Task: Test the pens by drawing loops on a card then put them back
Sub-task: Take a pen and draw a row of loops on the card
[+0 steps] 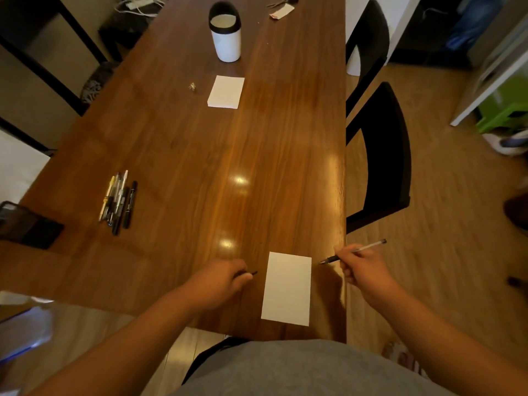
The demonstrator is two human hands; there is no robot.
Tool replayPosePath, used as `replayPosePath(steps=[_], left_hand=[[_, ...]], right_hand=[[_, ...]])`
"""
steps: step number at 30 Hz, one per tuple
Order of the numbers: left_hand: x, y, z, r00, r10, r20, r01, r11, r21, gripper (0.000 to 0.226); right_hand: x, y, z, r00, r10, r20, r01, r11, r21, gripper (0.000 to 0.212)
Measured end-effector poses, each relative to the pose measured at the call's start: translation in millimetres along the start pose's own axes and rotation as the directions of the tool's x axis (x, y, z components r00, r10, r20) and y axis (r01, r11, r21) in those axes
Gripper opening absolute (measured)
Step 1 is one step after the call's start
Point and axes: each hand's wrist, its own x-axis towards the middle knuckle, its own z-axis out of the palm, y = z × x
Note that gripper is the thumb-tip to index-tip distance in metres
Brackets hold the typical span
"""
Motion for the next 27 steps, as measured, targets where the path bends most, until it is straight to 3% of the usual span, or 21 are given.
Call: replayPosePath(steps=[2,4,8,13,27], left_hand=[[7,5,11,0.996,0.090,-0.009,-0.087,0.981,0.173,0.022],[16,11,25,0.972,0.235,-0.030,-0.214,0.924,0.316,0.028],[30,18,55,0.915,0.402,0.022,-0.368,0.811,0.454,0.036],[43,13,80,0.878,0.469,0.100,-0.453,0.744,0.491,0.036],[50,13,91,0.864,0.500,0.058,-0.471,0.762,0.444,0.036]], right_hand=[[-3,2,18,0.995,-0.100,-0.013,0.097,0.985,-0.146,0.015],[-2,4,37,0.990,-0.137,-0.034,0.129,0.979,-0.160,0.014],[5,8,71,0.978,-0.208,0.011,0.205,0.952,-0.226,0.013],[15,12,83,0.944,-0.324,0.062,0.324,0.874,-0.363,0.014],[18,21,93,0.946,-0.296,0.131,0.324,0.853,-0.408,0.015]])
